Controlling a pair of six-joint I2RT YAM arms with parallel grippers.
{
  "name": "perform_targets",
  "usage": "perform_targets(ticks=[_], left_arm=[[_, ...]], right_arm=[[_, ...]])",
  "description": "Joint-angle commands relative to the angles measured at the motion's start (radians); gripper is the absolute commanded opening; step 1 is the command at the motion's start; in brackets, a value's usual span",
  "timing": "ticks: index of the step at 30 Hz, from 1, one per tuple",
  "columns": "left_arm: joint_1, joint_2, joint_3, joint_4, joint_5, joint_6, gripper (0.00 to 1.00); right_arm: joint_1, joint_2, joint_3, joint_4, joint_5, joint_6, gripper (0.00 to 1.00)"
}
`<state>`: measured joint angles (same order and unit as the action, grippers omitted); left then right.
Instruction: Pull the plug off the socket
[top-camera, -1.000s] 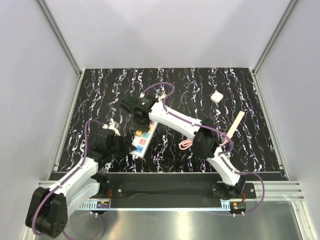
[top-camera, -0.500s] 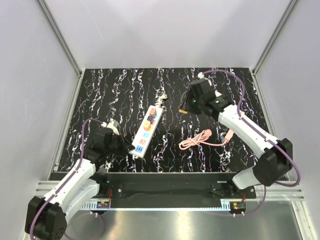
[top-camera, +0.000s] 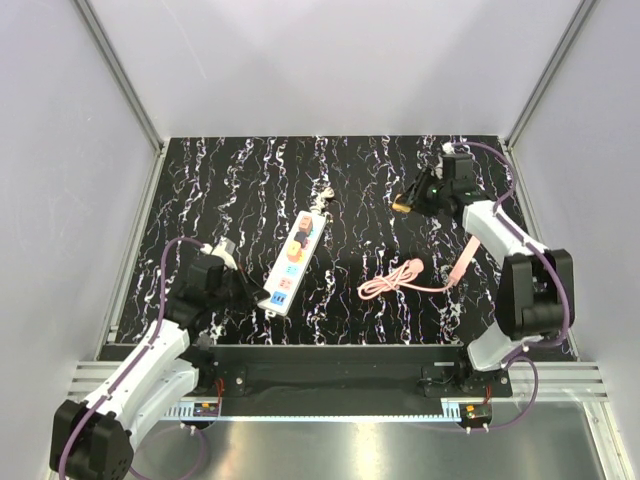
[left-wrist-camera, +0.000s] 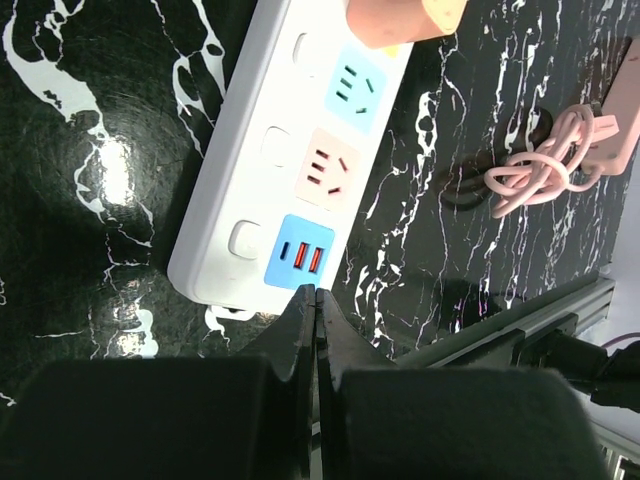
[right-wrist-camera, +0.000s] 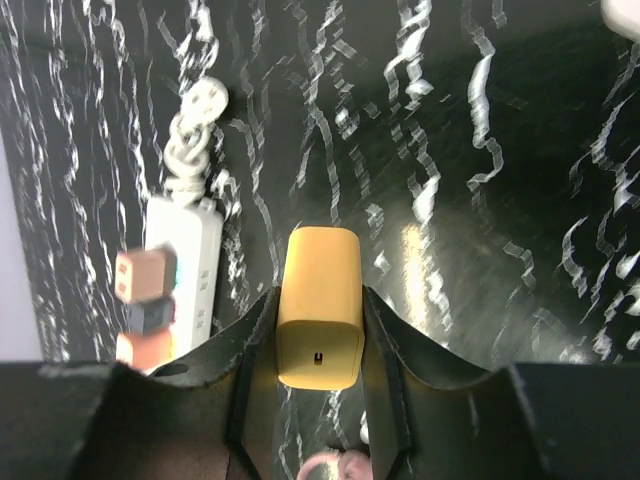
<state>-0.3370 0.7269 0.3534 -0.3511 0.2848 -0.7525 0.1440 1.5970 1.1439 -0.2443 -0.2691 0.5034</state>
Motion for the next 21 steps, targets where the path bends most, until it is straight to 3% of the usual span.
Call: perform_targets(ticks=[1,6,18,21], left_arm=[[0.004,-0.011,0.035,-0.002,0.043,-0.002,0.0],[0.004,-0.021,0.042,-0.005,0.042,-0.004,0.0],[0.004,-0.03,0.042,0.003,0.067,-0.033,0.0],[0.004,-0.04,0.038,0.004,0.07,-0.038,0.0]], right_arm=[[-0.098,0.089,0.011,0.143,-0.22,0.0,0.01],[-0.135,0.185,0.026,0.14,-0.257,-0.06,0.08],[-0.192,0.294,0.069,0.135,-0.232,-0.085,0.07],[-0.196,0.333,0.091,0.138,-0.229,-0.075,0.11]])
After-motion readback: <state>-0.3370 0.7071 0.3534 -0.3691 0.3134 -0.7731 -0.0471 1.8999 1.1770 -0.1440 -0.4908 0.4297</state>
